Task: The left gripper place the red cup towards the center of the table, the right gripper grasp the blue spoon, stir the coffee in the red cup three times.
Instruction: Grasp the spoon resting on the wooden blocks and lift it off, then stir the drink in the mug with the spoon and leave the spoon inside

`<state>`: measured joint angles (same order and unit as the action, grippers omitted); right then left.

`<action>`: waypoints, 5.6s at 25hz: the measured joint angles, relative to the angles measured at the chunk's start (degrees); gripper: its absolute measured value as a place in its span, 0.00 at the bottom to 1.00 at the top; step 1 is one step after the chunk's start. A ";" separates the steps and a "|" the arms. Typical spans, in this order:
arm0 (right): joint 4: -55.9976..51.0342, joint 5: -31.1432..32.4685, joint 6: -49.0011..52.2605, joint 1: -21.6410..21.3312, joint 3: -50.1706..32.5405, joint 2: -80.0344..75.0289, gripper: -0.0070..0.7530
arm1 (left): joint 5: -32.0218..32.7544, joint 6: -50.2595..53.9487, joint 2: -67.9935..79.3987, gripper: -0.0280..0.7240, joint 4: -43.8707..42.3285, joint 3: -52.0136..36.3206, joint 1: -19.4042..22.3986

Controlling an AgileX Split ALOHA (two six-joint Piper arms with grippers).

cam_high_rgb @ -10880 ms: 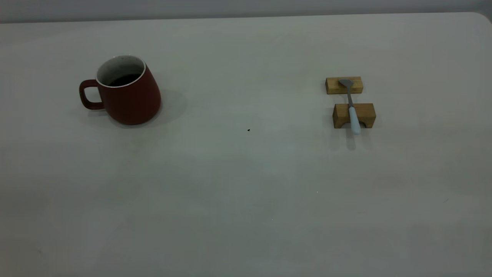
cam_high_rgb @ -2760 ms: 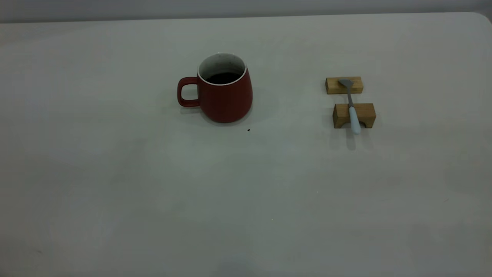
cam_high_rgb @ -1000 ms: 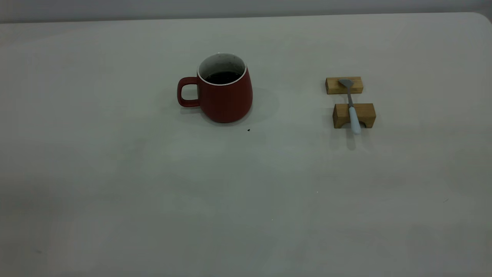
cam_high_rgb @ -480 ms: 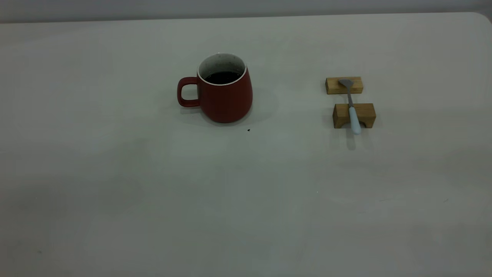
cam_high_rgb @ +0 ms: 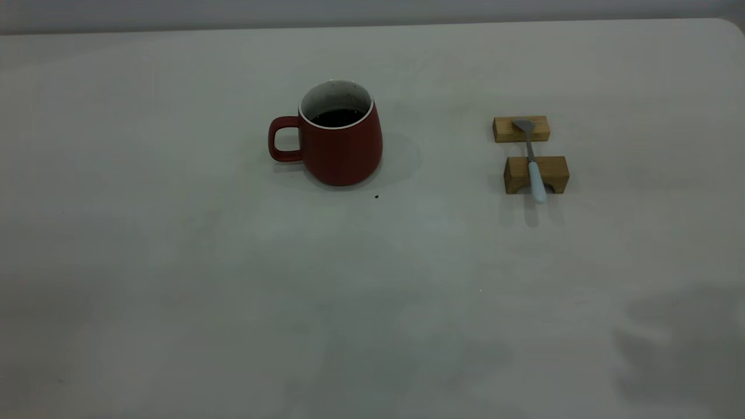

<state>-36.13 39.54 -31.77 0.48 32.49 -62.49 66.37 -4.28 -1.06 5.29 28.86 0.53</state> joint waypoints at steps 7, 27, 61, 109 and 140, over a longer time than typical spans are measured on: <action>-9.77 -2.42 -8.79 0.94 9.18 -24.35 0.77 | 0.00 0.00 0.00 0.78 0.00 0.00 0.00; 19.00 -1.97 25.83 14.16 42.33 -65.88 0.77 | -0.05 0.00 0.00 0.78 0.00 0.00 0.00; 18.24 -7.70 30.99 15.67 46.48 -76.15 0.57 | -0.05 0.07 0.00 0.78 0.00 0.00 0.00; -64.22 26.19 27.53 20.73 49.77 -67.71 0.17 | -0.05 0.07 0.00 0.78 0.00 0.00 0.00; -64.30 26.65 67.61 18.82 69.22 -88.59 0.17 | -0.05 0.07 0.00 0.78 0.00 0.00 0.00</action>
<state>-100.42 66.19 35.84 19.30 101.71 -151.08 66.32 -4.21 -1.06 5.29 28.86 0.53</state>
